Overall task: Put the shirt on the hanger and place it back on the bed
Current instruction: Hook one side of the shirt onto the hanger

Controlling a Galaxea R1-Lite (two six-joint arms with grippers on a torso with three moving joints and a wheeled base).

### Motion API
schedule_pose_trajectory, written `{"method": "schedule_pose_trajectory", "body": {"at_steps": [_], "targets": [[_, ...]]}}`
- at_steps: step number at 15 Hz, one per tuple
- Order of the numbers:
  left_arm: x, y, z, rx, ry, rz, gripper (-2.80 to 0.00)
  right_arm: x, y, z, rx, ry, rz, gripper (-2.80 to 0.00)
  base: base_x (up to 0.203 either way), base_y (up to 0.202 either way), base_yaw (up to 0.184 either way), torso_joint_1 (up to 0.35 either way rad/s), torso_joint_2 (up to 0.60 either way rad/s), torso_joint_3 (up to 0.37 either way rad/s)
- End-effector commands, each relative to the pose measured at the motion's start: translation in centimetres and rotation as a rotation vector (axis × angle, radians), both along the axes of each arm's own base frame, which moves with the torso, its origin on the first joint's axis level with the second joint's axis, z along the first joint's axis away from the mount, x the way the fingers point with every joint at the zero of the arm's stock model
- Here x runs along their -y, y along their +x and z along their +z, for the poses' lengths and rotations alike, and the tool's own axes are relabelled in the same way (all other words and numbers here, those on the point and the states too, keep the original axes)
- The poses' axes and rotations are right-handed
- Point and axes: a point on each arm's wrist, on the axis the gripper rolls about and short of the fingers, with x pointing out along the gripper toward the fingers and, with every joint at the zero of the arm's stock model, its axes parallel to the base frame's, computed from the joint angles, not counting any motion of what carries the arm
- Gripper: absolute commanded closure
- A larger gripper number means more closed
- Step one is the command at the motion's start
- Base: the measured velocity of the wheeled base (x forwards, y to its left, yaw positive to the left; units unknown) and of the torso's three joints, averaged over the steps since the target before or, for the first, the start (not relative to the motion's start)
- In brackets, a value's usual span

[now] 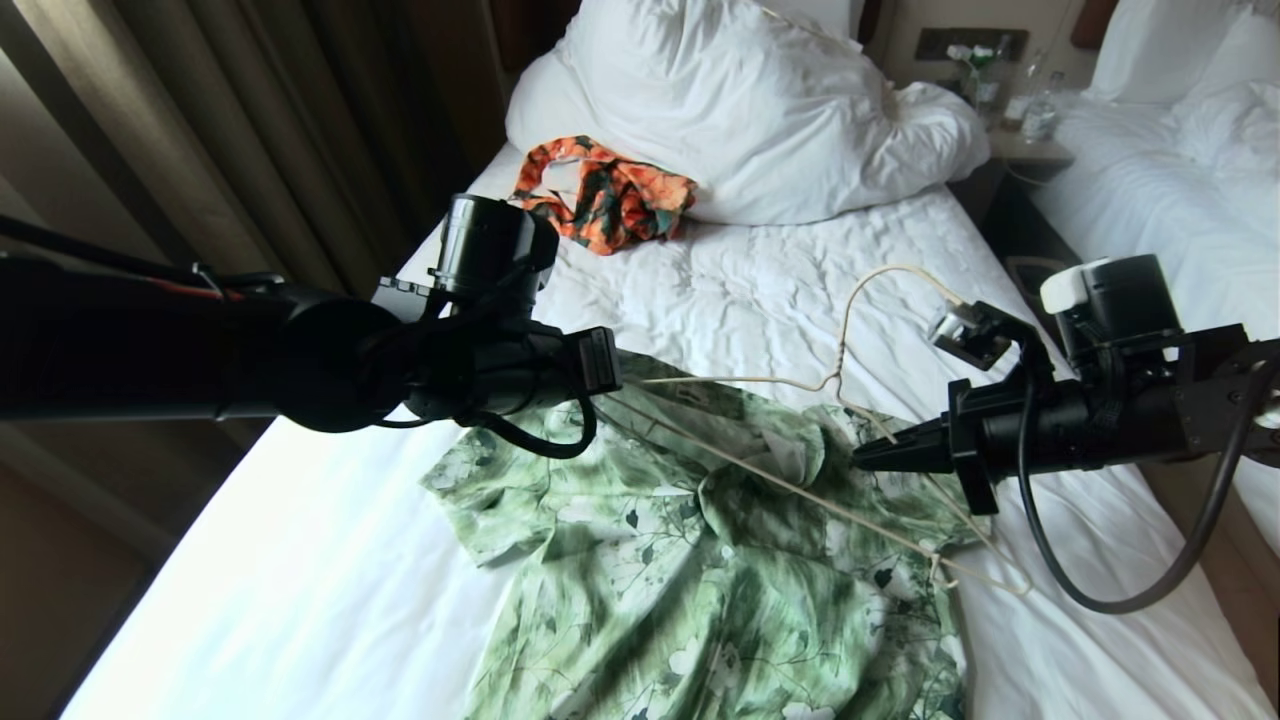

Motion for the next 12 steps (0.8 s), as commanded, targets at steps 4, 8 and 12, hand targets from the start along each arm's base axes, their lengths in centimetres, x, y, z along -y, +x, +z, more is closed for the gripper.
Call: {"method": "schedule_pose_trajectory", "body": {"at_steps": [4, 8, 12], "targets": [[2.6, -2.7, 2.2, 0.048, -0.033, -0.104, 0.00, -1.2, 1.5, 0.7, 0.042, -0.003, 0.011, 0.00, 0.000, 0.000, 0.000, 0.000, 0.00, 0.000], [4.1, -2.8, 4.2, 0.059, -0.030, -0.150, 0.00, -2.2, 0.5, 2.0, 0.068, 0.007, 0.048, 0.00, 0.000, 0.000, 0.000, 0.000, 0.00, 0.000], [5.0, -2.2, 4.2, 0.090, 0.026, -0.190, 0.00, -2.7, -2.9, 3.3, 0.020, -0.007, 0.103, 0.00, 0.000, 0.000, 0.000, 0.000, 0.00, 0.000]]}}
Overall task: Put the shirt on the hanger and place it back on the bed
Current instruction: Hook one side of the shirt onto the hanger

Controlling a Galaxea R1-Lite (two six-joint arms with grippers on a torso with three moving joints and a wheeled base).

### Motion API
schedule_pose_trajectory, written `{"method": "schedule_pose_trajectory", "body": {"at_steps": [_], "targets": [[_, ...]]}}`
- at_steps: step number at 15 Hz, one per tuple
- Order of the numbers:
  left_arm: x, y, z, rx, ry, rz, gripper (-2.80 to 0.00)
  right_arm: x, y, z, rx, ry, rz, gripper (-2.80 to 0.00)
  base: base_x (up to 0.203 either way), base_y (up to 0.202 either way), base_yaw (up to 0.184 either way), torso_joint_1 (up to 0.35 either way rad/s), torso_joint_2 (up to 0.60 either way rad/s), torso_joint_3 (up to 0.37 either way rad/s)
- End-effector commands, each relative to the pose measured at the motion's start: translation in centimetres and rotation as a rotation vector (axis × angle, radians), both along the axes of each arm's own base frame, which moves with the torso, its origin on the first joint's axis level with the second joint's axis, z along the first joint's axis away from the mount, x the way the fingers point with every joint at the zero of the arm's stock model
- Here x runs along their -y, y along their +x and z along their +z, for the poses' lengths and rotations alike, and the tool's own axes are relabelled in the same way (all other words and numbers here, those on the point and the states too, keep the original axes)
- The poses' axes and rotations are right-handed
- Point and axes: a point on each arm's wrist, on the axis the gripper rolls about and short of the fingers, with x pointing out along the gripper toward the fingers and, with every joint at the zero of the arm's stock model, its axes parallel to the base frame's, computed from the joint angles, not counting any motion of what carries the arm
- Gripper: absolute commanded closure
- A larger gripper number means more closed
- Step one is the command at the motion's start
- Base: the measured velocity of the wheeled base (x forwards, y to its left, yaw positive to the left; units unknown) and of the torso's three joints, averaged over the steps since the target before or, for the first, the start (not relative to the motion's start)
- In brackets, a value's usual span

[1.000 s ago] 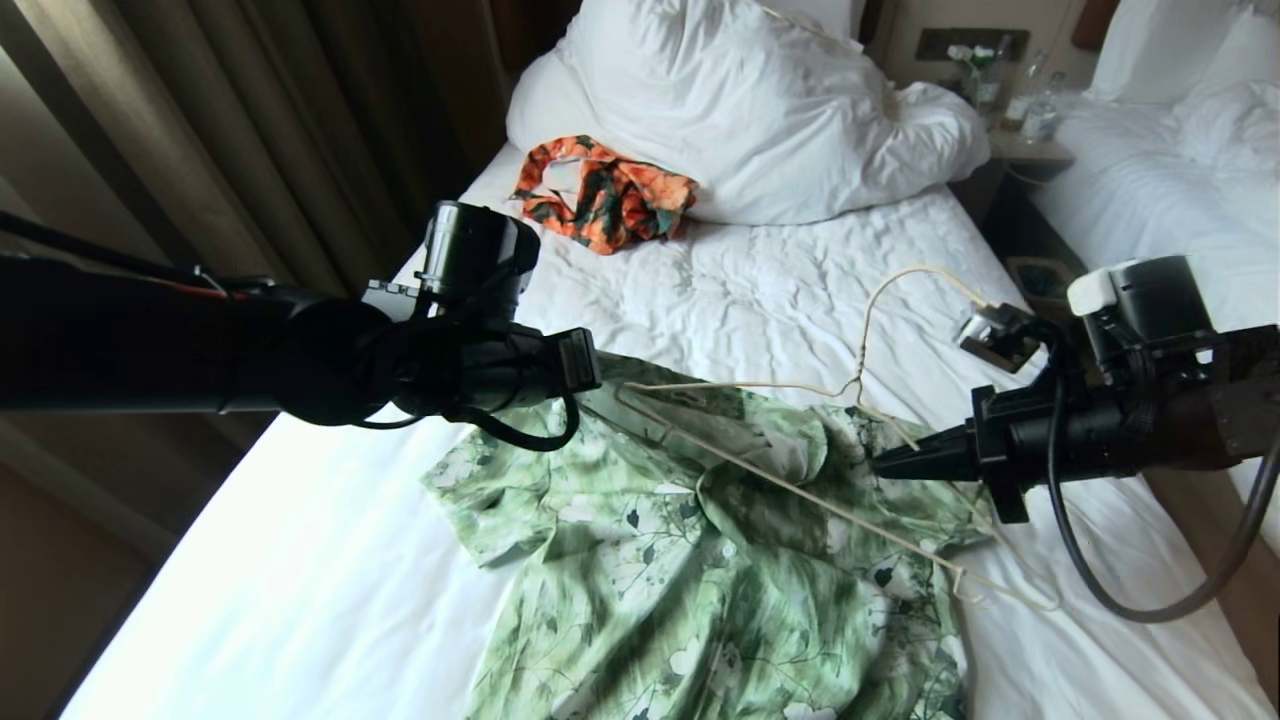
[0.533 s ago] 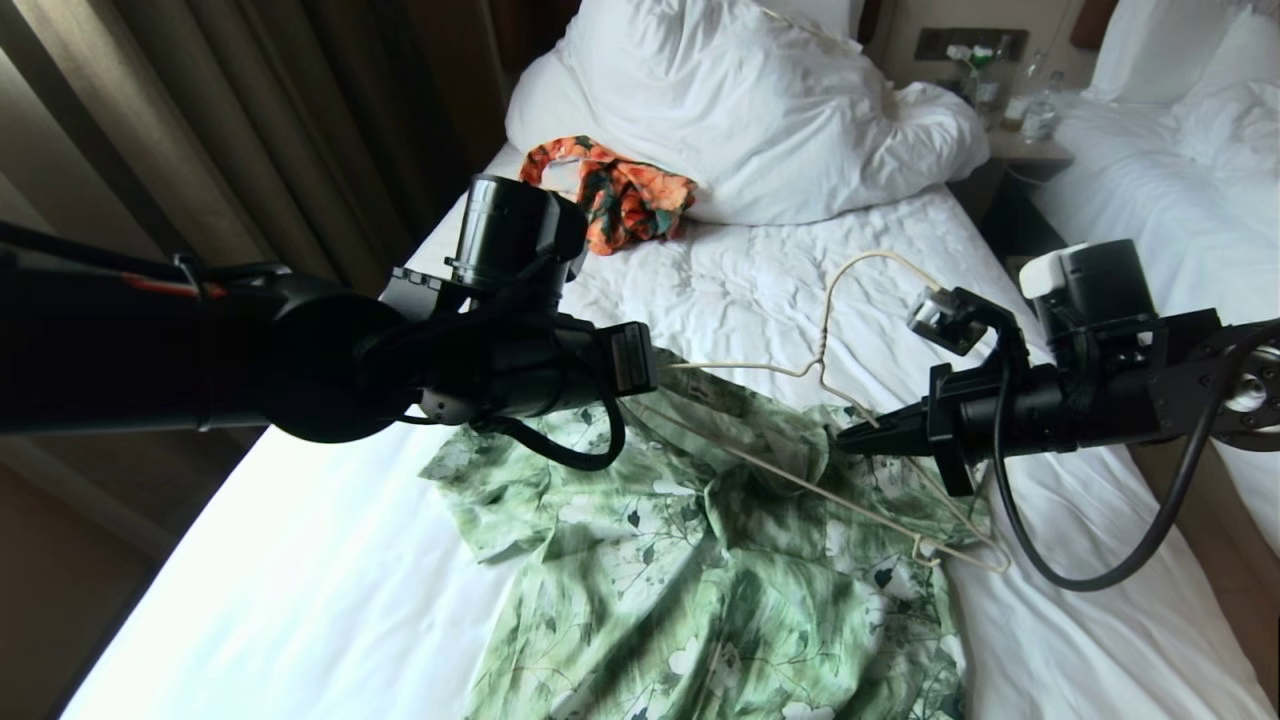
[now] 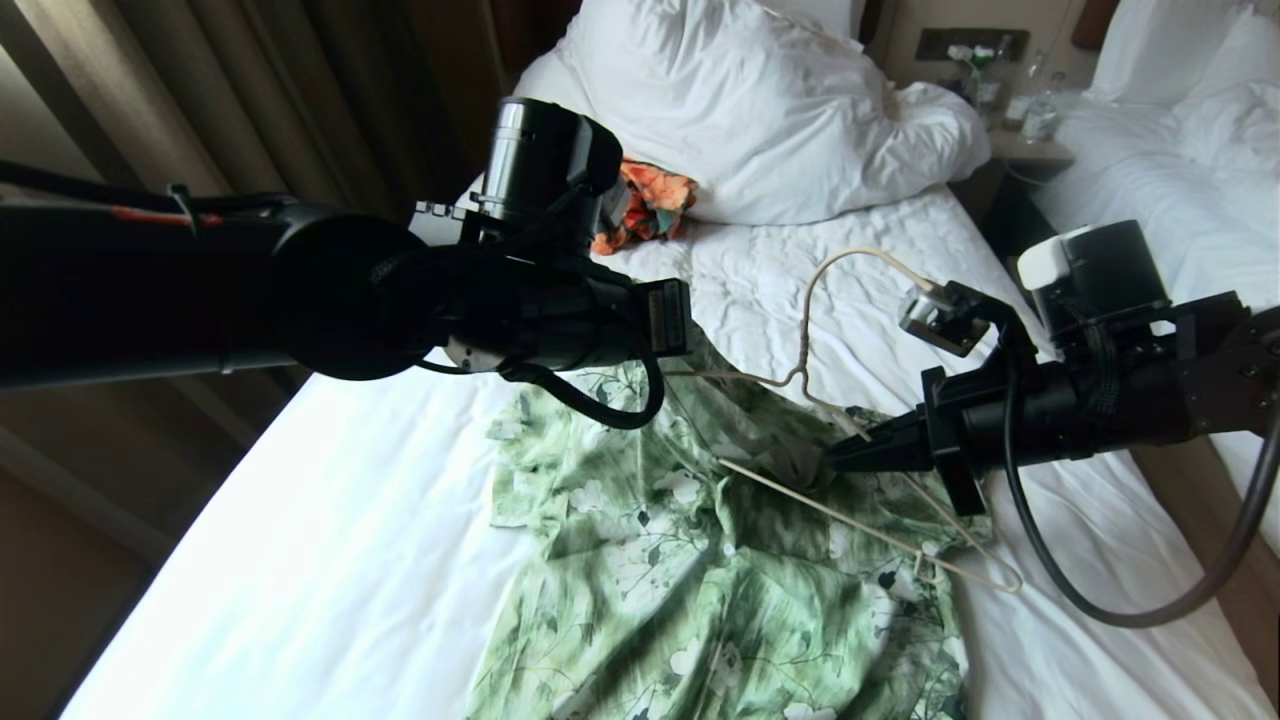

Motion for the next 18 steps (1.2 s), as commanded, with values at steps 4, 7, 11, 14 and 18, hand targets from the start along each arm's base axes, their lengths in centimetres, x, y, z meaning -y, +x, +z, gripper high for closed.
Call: {"method": "schedule_pose_trajectory", "body": {"at_steps": [4, 7, 11, 14, 18], "targets": [[1.6, -3.0, 1.0, 0.008, -0.033, -0.079, 0.00, -0.2, 0.8, 1.6, 0.090, 0.077, -0.016, 0.00, 0.000, 0.000, 0.000, 0.000, 0.00, 0.000], [3.6, -6.7, 1.9, 0.008, -0.069, -0.187, 0.00, -0.2, 0.6, 1.9, 0.096, 0.094, -0.014, 0.00, 0.000, 0.000, 0.000, 0.000, 0.00, 0.000], [4.8, -8.3, 1.4, -0.001, -0.058, -0.246, 0.00, -0.5, -0.7, 1.3, 0.067, 0.105, 0.046, 0.00, 0.000, 0.000, 0.000, 0.000, 0.00, 0.000], [4.7, -8.4, 1.0, -0.008, -0.043, -0.246, 0.00, -1.1, -1.4, 0.0, 0.093, 0.148, 0.120, 0.00, 0.000, 0.000, 0.000, 0.000, 0.00, 0.000], [4.2, -9.1, 1.5, -0.001, -0.051, -0.258, 0.00, -2.0, -1.5, -1.4, 0.180, 0.195, 0.160, 0.00, 0.000, 0.000, 0.000, 0.000, 0.00, 0.000]]}}
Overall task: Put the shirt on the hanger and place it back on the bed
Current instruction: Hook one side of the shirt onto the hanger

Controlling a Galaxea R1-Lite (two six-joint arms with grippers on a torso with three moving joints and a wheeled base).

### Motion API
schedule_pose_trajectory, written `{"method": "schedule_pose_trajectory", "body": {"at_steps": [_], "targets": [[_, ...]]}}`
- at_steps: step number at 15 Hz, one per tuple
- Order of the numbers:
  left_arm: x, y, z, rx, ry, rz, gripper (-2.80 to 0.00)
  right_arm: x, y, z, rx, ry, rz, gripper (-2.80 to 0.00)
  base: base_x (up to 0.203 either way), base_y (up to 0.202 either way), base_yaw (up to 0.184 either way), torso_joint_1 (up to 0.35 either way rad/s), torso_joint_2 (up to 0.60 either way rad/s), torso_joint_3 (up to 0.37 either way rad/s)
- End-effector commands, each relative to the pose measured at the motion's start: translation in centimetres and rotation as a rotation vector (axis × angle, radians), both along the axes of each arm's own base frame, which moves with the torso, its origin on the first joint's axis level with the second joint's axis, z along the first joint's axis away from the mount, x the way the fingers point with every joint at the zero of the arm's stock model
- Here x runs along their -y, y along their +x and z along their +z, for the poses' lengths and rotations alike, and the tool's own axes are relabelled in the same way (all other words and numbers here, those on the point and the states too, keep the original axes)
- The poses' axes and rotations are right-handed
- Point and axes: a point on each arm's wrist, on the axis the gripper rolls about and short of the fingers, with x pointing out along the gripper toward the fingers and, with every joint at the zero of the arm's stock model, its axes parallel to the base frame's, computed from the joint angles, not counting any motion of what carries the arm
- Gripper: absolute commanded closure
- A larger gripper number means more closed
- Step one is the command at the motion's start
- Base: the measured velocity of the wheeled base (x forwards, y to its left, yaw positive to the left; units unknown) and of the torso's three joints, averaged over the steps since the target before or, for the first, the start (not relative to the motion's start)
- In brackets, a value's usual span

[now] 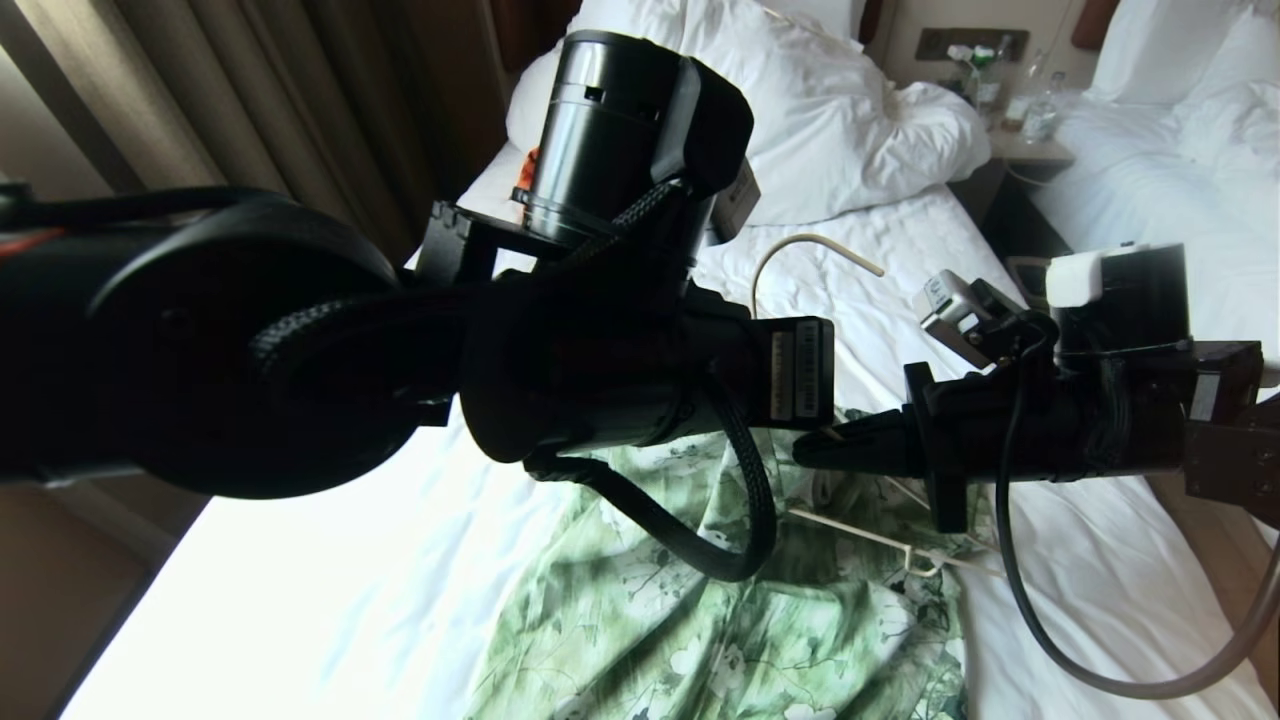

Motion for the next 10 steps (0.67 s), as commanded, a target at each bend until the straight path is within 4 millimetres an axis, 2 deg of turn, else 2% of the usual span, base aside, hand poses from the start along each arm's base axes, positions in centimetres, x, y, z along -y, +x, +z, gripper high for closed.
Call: {"method": "schedule_pose_trajectory", "body": {"at_steps": [1, 7, 8, 10], "targets": [[-0.4, -0.9, 0.3, 0.003, -0.004, -0.013, 0.00, -0.4, -0.3, -1.0, 0.026, 0.017, 0.023, 0.00, 0.000, 0.000, 0.000, 0.000, 0.00, 0.000], [-1.1, -1.5, 0.5, 0.007, -0.002, -0.019, 0.00, -1.6, -0.4, 0.1, 0.028, 0.140, 0.029, 0.00, 0.000, 0.000, 0.000, 0.000, 0.00, 0.000], [-1.2, -1.6, 0.5, 0.009, -0.003, -0.020, -2.80, -1.6, -0.5, 0.3, 0.029, 0.143, 0.029, 0.00, 0.000, 0.000, 0.000, 0.000, 0.00, 0.000], [-1.5, -1.8, 0.9, 0.032, 0.006, -0.036, -2.80, -1.5, -0.5, 0.3, 0.029, 0.143, 0.027, 0.00, 0.000, 0.000, 0.000, 0.000, 0.00, 0.000]]}}
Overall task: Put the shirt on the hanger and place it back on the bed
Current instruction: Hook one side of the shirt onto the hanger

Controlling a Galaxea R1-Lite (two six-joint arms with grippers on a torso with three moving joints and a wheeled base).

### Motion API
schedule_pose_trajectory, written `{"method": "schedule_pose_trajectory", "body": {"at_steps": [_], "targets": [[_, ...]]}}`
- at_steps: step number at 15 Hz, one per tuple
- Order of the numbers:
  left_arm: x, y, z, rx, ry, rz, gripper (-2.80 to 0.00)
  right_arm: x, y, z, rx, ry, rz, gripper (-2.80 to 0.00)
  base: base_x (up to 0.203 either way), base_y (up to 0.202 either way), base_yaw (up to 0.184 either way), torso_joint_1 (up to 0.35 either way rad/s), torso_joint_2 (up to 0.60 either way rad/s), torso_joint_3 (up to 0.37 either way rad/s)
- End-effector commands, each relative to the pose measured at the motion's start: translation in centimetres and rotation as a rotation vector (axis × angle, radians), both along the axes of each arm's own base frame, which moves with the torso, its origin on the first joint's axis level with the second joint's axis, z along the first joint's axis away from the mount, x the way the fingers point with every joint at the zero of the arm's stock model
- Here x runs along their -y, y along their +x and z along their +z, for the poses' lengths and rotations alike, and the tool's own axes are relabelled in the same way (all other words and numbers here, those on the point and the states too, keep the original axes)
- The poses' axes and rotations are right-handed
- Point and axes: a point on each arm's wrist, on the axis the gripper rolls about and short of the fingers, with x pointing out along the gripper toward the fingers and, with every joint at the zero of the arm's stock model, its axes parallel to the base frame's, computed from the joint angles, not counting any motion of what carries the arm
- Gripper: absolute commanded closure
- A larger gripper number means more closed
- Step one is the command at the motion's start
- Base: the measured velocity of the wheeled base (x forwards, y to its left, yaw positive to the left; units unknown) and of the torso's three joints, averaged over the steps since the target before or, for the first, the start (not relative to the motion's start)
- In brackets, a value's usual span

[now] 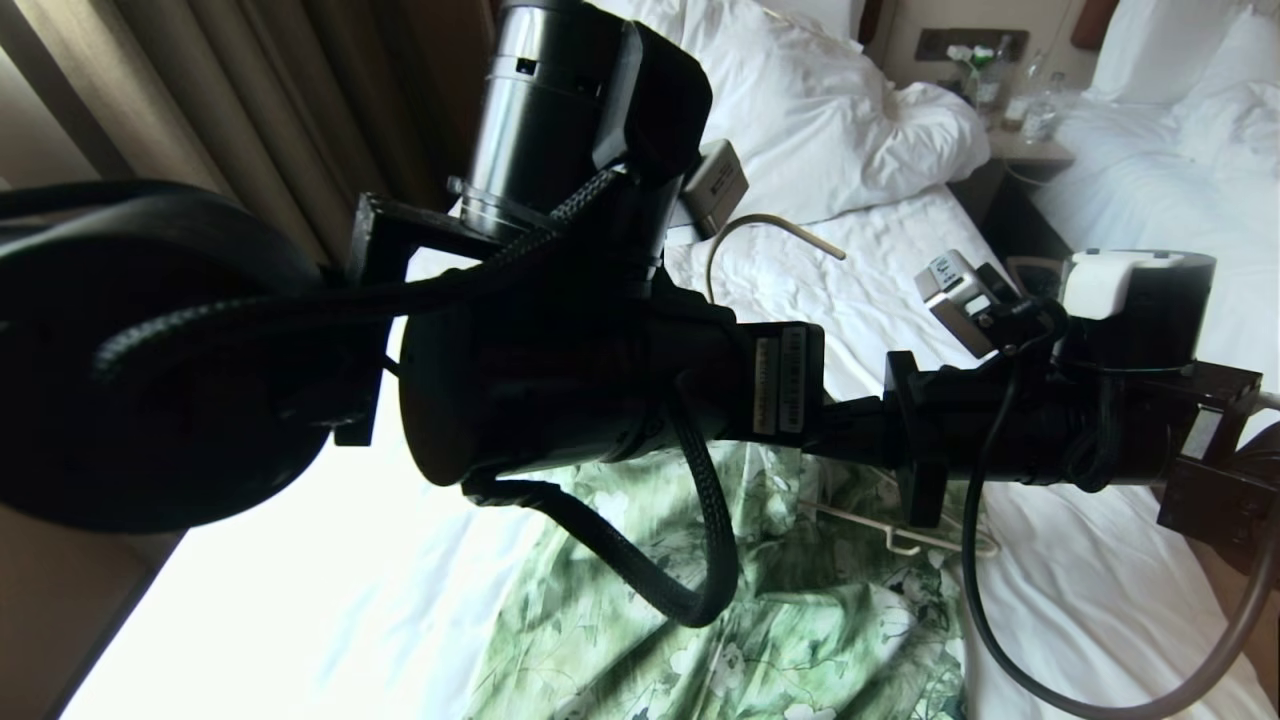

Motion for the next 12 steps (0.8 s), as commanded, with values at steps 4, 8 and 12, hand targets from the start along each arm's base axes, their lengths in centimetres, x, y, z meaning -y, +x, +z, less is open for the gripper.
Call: {"method": "schedule_pose_trajectory", "body": {"at_steps": [4, 8, 12], "targets": [[-2.4, -2.0, 0.2, 0.016, 0.070, -0.051, -2.80, 0.0, 0.2, 0.0, 0.017, 0.010, -0.001, 0.00, 0.000, 0.000, 0.000, 0.000, 0.00, 0.000], [-6.8, -3.4, 0.6, -0.038, 0.051, -0.128, -2.80, -0.5, 0.7, 0.4, 0.014, 0.098, -0.030, 0.00, 0.000, 0.000, 0.000, 0.000, 0.00, 0.000], [-7.0, -3.1, 0.8, -0.030, 0.037, -0.119, -2.80, -1.3, 1.1, -1.3, 0.001, 0.098, -0.052, 0.00, 0.000, 0.000, 0.000, 0.000, 0.00, 0.000]]}}
